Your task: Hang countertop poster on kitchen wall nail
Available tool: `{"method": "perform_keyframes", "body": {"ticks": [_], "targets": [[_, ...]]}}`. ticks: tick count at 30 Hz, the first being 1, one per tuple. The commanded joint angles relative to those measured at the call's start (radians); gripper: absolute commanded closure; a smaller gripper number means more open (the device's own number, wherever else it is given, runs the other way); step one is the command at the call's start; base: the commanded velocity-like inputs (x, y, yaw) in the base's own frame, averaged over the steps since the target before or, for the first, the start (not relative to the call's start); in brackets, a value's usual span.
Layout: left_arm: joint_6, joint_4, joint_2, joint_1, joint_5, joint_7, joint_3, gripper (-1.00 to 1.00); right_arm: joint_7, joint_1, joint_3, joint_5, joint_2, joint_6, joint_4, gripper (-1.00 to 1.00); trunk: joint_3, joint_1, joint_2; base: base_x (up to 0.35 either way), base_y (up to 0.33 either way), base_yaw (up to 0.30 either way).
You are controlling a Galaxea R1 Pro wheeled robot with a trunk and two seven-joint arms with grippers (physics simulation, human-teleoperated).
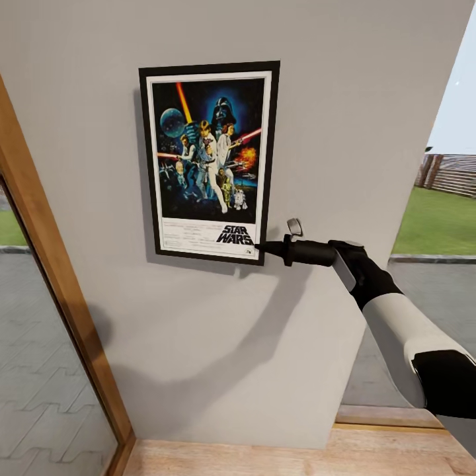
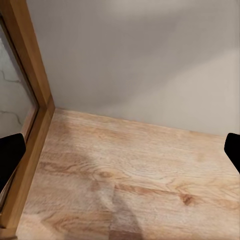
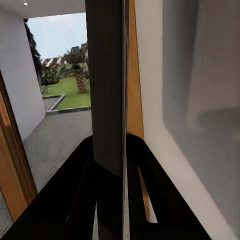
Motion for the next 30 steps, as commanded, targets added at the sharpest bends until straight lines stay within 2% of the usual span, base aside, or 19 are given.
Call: {"method": "perform_keyframes", "body": {"ticks": [1,30], "targets": [[0.001,0.0,0.0,0.0,0.006,-0.007,0.002,-1.0,0.002,-0.001,0.006,-0.011,-0.001,0.014,0.0,1.0,-0.001,0.0,-0.001,0.0,0.0,0.0],[0.001,0.0,0.0,0.0,0.007,-0.007,0.002,-1.0,0.002,-0.001,0.005,-0.011,-0.003,0.015,0.004,1.0,-0.001,0.0,-0.001,0.0,0.0,0.0]]}}
